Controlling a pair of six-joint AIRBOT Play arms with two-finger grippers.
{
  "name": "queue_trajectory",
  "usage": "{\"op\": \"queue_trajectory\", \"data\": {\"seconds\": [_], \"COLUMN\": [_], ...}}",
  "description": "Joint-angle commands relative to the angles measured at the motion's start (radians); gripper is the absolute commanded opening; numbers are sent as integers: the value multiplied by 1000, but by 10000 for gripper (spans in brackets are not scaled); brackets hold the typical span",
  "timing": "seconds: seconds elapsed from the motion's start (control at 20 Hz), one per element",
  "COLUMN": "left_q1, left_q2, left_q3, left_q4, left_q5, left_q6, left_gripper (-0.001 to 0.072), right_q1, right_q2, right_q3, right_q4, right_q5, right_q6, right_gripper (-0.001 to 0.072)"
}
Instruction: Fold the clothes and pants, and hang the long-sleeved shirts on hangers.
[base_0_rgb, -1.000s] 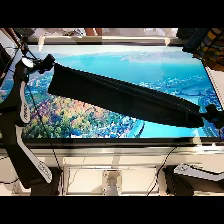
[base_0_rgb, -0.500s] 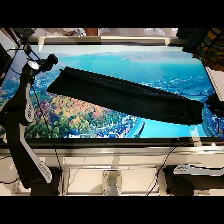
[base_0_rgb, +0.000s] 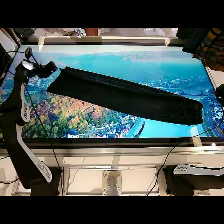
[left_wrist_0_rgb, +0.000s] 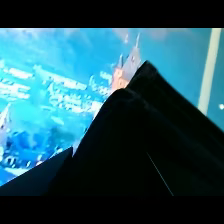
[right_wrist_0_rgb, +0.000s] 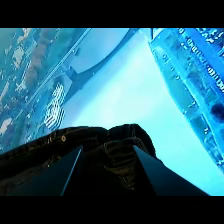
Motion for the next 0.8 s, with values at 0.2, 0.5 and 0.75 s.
{"op": "queue_trajectory", "data": {"seconds": [0.2,0.5,0.75], "left_q1": [25,24,22], "left_q2": [-19,-52,-62], "left_q3": [-1,-1,-1], "left_q4": [48,47,48], "left_q5": [-253,-304,-306], "left_q6": [46,46,46], "left_gripper": [509,546,542], "right_q1": [1,2,2], "right_q2": [0,0,0], "right_q3": [19,19,19], "right_q4": [-5,-3,-2], "right_q5": [142,188,215], "right_q6": [-5,-6,-9], "right_gripper": [351,350,350]}}
